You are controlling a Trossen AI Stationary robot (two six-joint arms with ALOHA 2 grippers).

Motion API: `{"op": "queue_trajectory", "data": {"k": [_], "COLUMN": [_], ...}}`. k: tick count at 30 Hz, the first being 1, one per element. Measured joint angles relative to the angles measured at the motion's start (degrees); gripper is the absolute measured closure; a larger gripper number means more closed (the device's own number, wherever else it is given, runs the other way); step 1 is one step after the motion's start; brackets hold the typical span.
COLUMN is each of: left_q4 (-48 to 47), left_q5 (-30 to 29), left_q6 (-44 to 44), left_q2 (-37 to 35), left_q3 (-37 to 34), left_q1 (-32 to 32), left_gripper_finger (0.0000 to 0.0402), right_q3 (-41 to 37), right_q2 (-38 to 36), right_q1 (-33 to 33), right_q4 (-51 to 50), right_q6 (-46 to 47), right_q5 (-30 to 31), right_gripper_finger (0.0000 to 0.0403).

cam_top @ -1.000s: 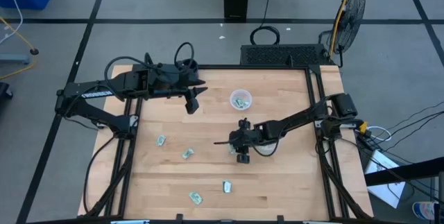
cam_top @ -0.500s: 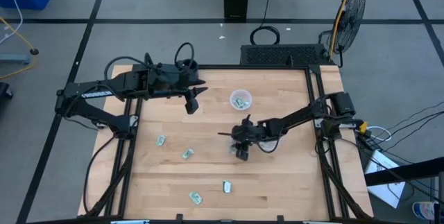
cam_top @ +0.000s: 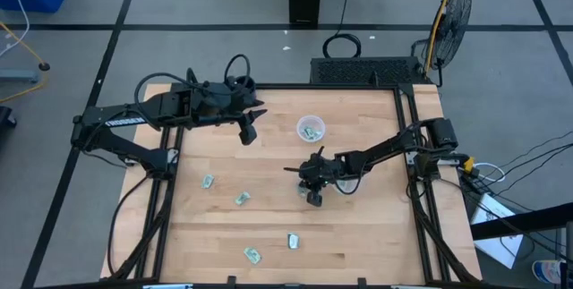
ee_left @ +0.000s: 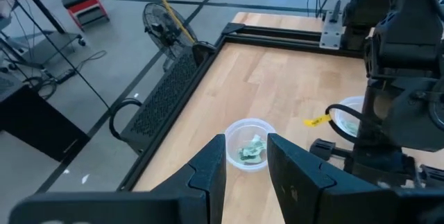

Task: Pick and place items into bin
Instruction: Put the stevia packet into the bottom transparent bin

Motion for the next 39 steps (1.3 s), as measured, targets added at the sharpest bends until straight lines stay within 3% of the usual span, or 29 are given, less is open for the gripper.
{"op": "queue_trajectory", "data": {"k": [11, 16, 21, 25, 28, 30, 36, 39], "left_q4": [-0.17, -0.18, -0.20, -0.27, -0.35, -0.35, -0.35, -0.35], "left_q5": [-0.26, -0.28, -0.26, -0.26, 0.43, 0.76, 0.81, 0.83], "left_q6": [-0.02, 0.21, -0.57, -1.37, -1.97, -2.06, -2.49, -2.50], "left_q2": [0.00, 0.00, 0.00, 0.00, 0.00, 0.00, 0.00, 0.00], "left_q3": [0.00, 0.00, 0.00, 0.00, 0.00, 0.00, 0.00, 0.00], "left_q1": [0.04, 0.04, 0.04, 0.04, 0.04, 0.04, 0.04, 0.04], "left_gripper_finger": [0.0289, 0.0289, 0.0289, 0.0289, 0.0289, 0.0289, 0.0289, 0.0289], "right_q3": [-0.02, -0.02, 0.07, 0.04, -1.39, -3.47, -9.92, -12.24], "right_q2": [-6.04, -11.52, -20.19, -26.77, -29.99, -31.21, -31.89, -31.87], "right_q1": [2.36, 6.43, 10.68, 11.85, 11.67, 11.51, 11.56, 11.52], "right_q4": [0.27, -2.56, -21.45, -42.06, -50.34, -49.50, -39.70, -37.94], "right_q6": [-3.31, -5.47, -3.26, 9.70, 19.90, 22.02, 21.94, 21.84], "right_q5": [0.59, 5.52, 20.09, 29.75, 33.85, 33.94, 26.07, 25.95], "right_gripper_finger": [0.0402, 0.0402, 0.0403, 0.0403, 0.0403, 0.0403, 0.0403, 0.0403]}}
